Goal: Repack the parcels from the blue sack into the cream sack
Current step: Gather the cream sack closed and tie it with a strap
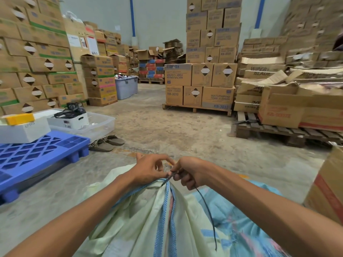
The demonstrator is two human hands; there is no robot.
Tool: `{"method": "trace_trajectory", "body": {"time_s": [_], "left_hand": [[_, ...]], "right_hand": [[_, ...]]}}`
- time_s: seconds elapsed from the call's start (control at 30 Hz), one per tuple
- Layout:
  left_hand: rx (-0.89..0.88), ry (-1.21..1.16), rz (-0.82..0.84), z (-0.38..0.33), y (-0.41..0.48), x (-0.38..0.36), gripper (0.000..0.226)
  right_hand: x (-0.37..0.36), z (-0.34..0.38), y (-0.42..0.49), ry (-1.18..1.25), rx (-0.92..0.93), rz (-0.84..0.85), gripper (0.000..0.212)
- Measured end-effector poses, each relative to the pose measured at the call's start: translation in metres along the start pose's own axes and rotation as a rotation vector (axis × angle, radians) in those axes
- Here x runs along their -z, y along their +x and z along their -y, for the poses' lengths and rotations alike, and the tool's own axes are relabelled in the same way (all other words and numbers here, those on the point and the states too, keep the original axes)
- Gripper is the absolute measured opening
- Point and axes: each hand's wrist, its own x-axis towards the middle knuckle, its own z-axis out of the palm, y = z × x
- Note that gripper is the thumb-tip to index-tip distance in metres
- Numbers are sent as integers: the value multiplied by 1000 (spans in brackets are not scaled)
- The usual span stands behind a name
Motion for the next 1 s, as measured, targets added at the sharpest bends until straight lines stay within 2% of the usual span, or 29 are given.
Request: {"method": "trace_trajectory", "body": {"time_s": [0.07,0.17,0.2,0.3,0.37,0.5,0.57,0.67,0.77,0.83,0.87,0.93,1.0], "left_hand": [[-5,38,-5,-3,2,0,16],[3,87,36,-8,2,0,8],[11,82,58,-9,1,0,12],[35,97,121,-11,2,-1,17],[49,100,159,-9,5,-3,16],[51,86,295,-7,11,-5,21],[33,98,331,-7,13,-4,26],[45,37,385,-5,12,0,31],[48,-63,421,-6,8,5,20],[57,-68,414,-2,7,11,9],[80,-97,401,1,7,13,9],[149,-223,363,5,5,17,23],[176,-347,322,6,2,18,17]], "right_hand": [[6,-2,-2,19,-28,39,22],[8,-6,-3,-34,13,32,23],[7,-7,-4,-96,59,7,23],[2,-14,-5,-339,223,-184,22],[0,-17,0,-456,287,-372,28],[-9,-12,-3,-778,389,-794,23],[-17,-13,-5,-893,472,-889,27],[-23,-19,-4,-956,596,-907,31],[-27,-19,-6,-949,607,-880,25],[-21,-13,-6,-780,524,-798,20],[-15,-10,-3,-583,439,-687,19],[-2,-7,-2,-130,190,-314,9],[9,-10,-3,133,57,-30,12]]}}
